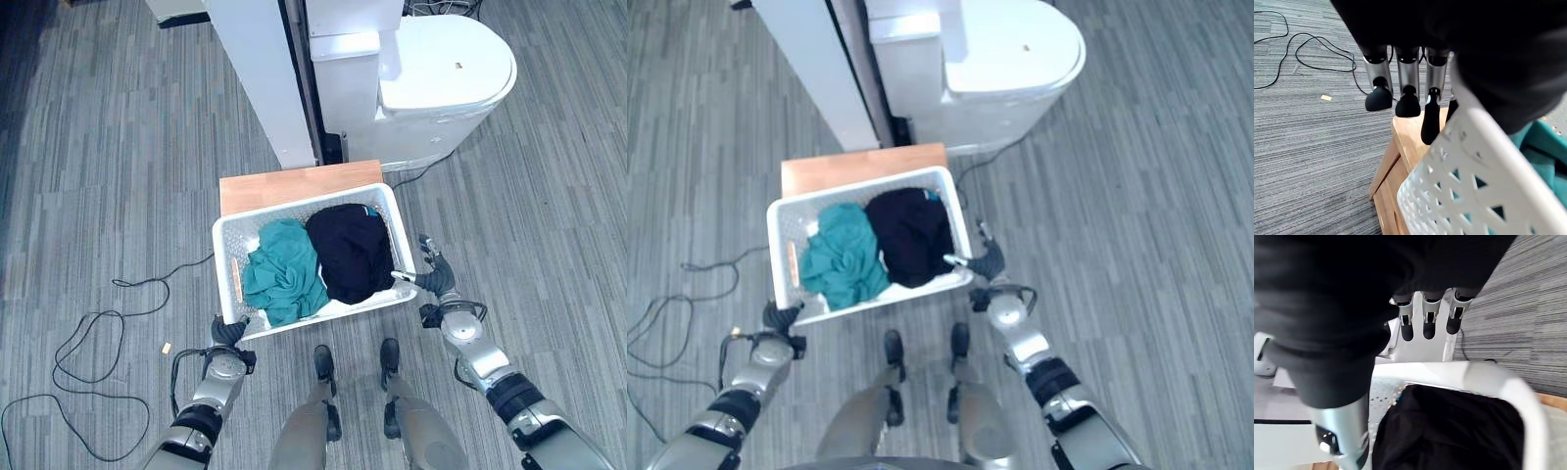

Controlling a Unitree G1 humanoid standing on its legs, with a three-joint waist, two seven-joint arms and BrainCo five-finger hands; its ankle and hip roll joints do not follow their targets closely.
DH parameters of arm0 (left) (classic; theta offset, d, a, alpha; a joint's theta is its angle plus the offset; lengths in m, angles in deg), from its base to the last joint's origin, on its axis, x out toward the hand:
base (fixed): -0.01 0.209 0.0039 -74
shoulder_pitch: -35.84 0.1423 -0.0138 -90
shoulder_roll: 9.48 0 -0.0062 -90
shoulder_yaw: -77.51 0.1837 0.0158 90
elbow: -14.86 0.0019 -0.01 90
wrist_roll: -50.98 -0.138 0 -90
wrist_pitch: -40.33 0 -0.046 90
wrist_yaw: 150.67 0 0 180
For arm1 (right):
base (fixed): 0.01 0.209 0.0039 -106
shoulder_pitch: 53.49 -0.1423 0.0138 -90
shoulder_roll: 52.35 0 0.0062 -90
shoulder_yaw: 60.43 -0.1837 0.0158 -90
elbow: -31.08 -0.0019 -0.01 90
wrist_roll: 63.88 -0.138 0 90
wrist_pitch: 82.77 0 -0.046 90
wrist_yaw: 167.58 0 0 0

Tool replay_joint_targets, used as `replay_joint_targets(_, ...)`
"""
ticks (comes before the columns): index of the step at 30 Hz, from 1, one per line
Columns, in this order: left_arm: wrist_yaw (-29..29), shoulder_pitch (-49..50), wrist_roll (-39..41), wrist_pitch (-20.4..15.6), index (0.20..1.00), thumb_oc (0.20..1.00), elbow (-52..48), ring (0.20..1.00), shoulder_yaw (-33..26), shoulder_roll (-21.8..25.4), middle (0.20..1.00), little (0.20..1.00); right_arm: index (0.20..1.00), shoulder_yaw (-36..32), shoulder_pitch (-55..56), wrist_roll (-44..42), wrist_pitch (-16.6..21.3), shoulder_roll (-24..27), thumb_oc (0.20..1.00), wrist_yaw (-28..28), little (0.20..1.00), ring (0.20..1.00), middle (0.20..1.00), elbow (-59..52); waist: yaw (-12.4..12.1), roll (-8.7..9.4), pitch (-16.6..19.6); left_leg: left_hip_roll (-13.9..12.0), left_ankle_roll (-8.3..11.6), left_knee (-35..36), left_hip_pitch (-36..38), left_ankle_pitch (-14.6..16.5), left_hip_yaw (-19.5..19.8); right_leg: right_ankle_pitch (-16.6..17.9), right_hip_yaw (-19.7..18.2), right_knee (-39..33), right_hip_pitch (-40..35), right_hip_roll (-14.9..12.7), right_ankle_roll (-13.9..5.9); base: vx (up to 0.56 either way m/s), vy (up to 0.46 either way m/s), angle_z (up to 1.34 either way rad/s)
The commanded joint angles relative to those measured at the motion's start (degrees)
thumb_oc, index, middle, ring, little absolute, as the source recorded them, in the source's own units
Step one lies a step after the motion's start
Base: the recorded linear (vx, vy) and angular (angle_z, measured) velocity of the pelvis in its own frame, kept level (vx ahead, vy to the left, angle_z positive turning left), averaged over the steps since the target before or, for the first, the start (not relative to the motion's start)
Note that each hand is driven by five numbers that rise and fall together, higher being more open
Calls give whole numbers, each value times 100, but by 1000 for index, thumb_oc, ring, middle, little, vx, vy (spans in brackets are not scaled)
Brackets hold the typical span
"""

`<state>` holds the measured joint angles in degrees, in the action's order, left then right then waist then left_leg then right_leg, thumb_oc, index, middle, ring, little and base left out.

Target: Grab the laundry basket,head to the washer,open it,put in the laundry and shut it.

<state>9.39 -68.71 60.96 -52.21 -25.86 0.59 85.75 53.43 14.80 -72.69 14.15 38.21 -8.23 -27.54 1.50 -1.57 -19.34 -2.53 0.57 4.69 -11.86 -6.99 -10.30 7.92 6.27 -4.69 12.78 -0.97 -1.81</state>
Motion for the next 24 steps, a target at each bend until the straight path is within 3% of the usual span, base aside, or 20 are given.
replay_joint_targets(1,-10,-155,-43,-329,200,200,-18,200,40,81,200,200,1000,209,-87,183,-53,-268,1000,89,1000,1000,1000,256,-29,130,268,206,116,21,-31,355,33,-755,-197,471,156,-334,-444,9,-22,5)
replay_joint_targets(4,34,-251,20,-317,200,200,63,200,104,117,200,200,1000,393,-237,175,-202,-321,1000,207,1000,1000,1000,771,-92,128,249,214,127,15,-77,324,76,-756,-174,490,189,-338,-427,3,-8,1)
replay_joint_targets(5,51,-271,31,-322,200,200,71,200,121,122,200,200,555,438,-271,173,-232,-332,555,251,555,555,555,852,-109,129,248,213,131,15,-78,322,90,-762,-168,491,186,-335,-423,22,-17,4)
replay_joint_targets(6,65,-280,39,-319,200,200,64,200,131,128,200,200,200,460,-286,140,-237,-343,200,283,200,200,200,879,-118,130,247,209,132,14,-76,319,99,-766,-163,491,180,-336,-421,28,-23,5)
replay_joint_targets(15,222,16,122,-385,200,200,-682,200,15,170,200,200,200,215,-42,-272,-135,-223,200,517,200,200,200,408,-149,206,385,186,143,-12,112,379,106,-861,-124,464,-55,-294,-414,37,-33,8)
replay_joint_targets(24,692,1342,103,-429,200,200,-2580,200,-472,244,200,200,200,-941,1345,15,6,725,200,893,200,200,200,-1968,15,311,694,42,223,-68,738,563,92,-1117,-75,385,-735,-193,-386,45,-97,0)
